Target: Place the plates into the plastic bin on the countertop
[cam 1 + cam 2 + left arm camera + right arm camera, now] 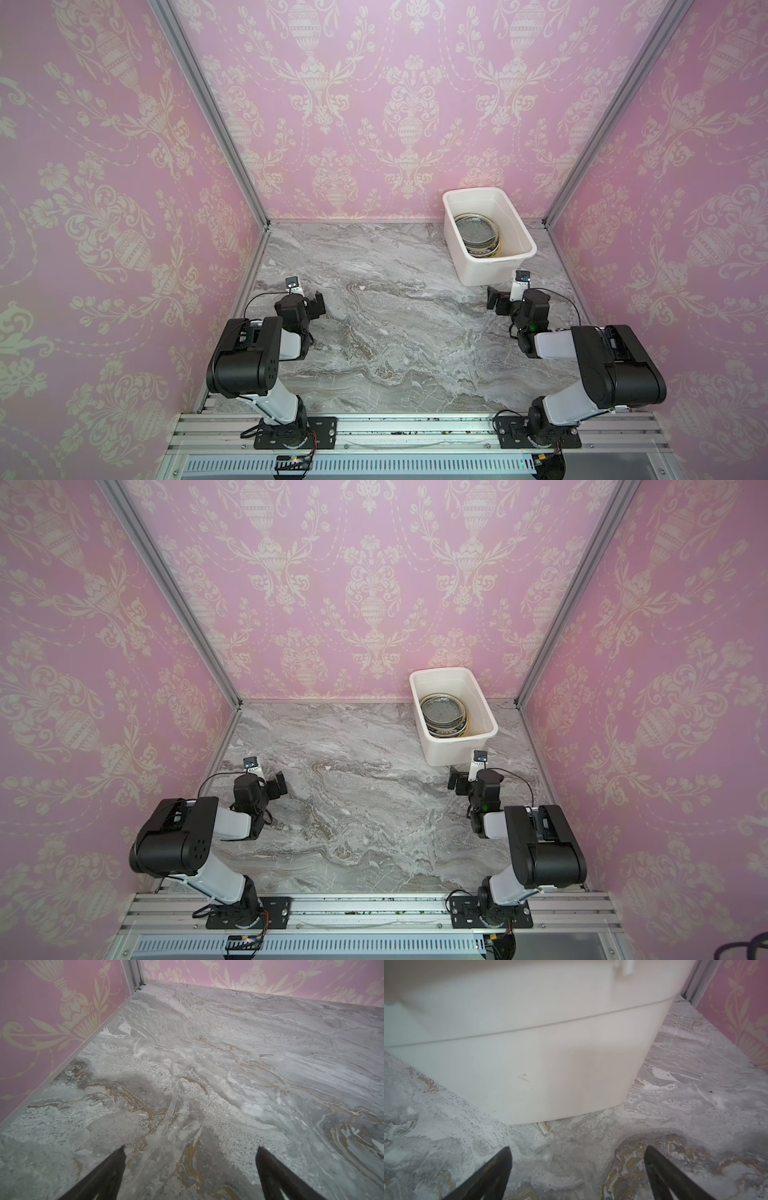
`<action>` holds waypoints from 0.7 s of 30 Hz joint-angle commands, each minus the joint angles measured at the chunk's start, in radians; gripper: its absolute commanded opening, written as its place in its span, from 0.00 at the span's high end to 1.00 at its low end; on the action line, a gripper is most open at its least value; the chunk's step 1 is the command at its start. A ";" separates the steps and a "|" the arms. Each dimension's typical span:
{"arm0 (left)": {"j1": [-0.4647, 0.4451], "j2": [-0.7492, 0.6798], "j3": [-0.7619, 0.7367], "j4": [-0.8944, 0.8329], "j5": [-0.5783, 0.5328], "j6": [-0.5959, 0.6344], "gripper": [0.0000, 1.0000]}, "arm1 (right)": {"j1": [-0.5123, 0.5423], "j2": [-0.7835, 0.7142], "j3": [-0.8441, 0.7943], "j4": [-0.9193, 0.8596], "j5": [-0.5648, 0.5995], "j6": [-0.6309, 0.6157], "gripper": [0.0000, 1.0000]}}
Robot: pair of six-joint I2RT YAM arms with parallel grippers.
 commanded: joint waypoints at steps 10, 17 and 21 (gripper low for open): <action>-0.015 0.016 0.008 0.107 0.036 0.057 0.01 | 0.012 0.002 0.009 0.067 -0.007 -0.034 0.00; -0.014 0.016 0.012 0.098 0.043 0.059 0.01 | 0.011 0.001 0.011 0.062 -0.009 -0.035 0.00; -0.015 0.016 0.011 0.099 0.042 0.059 0.01 | 0.010 0.002 0.018 0.049 -0.011 -0.033 0.00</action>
